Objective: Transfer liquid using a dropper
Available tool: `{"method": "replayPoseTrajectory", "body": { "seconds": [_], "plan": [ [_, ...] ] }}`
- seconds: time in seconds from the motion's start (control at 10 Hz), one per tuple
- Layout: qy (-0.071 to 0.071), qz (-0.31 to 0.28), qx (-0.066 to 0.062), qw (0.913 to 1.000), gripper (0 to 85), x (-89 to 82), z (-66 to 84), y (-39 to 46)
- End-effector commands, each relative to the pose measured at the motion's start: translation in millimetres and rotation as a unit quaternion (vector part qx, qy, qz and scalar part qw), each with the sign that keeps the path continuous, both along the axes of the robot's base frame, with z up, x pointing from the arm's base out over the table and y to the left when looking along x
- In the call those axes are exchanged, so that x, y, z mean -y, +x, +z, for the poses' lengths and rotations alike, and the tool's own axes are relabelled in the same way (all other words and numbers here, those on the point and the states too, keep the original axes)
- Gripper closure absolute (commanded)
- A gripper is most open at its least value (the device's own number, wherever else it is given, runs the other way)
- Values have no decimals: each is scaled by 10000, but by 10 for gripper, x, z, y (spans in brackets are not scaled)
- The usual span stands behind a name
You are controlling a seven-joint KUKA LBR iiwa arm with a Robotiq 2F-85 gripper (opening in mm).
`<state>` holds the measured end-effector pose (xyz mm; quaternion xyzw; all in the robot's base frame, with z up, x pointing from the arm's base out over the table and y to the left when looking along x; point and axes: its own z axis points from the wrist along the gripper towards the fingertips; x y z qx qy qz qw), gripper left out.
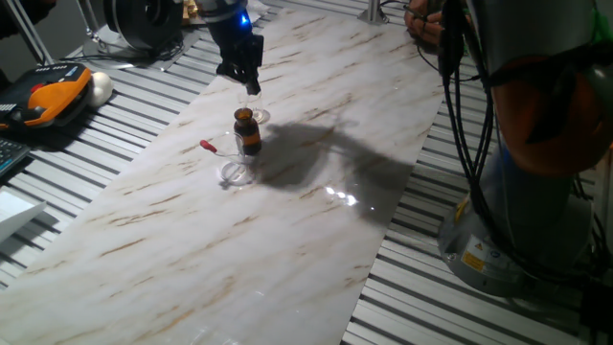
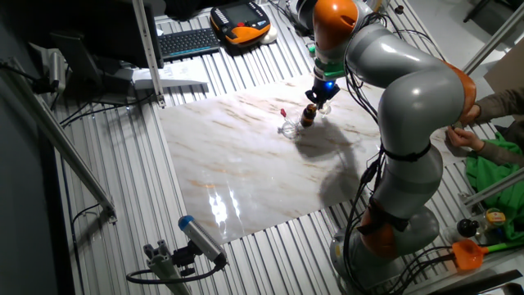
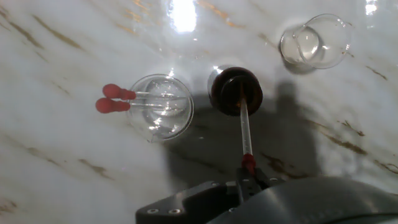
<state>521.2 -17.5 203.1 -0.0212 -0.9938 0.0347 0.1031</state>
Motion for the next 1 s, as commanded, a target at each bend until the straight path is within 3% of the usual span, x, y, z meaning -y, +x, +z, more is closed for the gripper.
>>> {"method": "replayPoseTrajectory", "body": {
  "seconds": [0.0, 0.1, 0.4, 0.9],
  "plan": [
    [-107, -27, -14, 9999, 850, -29, -23, -4],
    [-187, -43, -20, 9998, 850, -52, -64, -7],
    [-124, 1, -39, 9999, 850, -23, -178, 55],
    [-82, 60, 41, 9999, 850, -29, -380, 129]
  ]
}}
